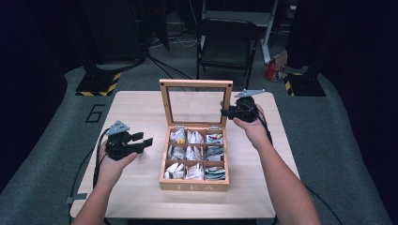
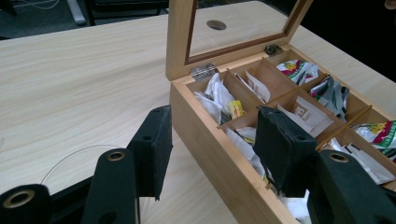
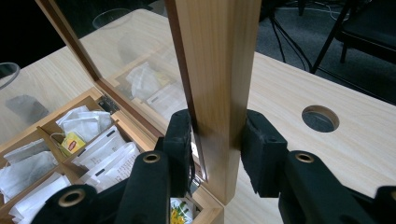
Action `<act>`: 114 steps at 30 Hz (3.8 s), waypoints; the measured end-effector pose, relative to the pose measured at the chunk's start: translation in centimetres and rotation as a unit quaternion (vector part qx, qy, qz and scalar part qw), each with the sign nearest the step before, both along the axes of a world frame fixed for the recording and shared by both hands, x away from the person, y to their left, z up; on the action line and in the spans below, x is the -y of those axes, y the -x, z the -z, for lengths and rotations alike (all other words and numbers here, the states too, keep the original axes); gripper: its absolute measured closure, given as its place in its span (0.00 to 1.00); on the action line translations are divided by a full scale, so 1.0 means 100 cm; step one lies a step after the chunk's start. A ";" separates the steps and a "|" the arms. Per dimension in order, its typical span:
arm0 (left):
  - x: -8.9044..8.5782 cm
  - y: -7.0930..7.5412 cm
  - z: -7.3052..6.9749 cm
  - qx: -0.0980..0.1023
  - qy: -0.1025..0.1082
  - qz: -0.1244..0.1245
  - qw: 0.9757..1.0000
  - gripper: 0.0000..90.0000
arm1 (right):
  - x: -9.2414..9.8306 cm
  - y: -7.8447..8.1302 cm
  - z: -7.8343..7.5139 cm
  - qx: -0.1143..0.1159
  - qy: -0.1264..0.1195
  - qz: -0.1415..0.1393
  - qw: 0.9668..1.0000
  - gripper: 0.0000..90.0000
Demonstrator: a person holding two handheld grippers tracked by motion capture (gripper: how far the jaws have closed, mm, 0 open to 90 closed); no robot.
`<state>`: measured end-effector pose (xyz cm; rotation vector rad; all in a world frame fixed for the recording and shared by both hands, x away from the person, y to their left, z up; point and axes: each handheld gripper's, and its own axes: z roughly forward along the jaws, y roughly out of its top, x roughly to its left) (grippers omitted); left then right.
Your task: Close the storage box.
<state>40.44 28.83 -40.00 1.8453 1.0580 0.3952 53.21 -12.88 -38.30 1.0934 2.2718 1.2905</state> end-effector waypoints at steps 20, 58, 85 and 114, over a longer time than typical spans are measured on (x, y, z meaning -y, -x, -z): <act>0.009 -0.056 -0.024 -0.005 -0.008 0.018 1.000 0.55 | 0.000 0.005 0.002 0.012 -0.001 0.001 1.000 0.71; 0.051 -0.093 -0.049 0.040 -0.018 0.007 0.999 0.66 | 0.001 0.013 0.004 0.019 -0.008 0.001 1.000 0.70; 0.053 -0.074 -0.045 0.053 -0.029 0.015 0.998 0.69 | 0.009 0.049 -0.007 0.021 -0.045 0.016 0.999 0.54; 0.049 -0.046 -0.031 0.055 -0.031 0.034 0.997 0.67 | 0.002 0.096 -0.048 0.070 -0.010 -0.002 0.998 0.61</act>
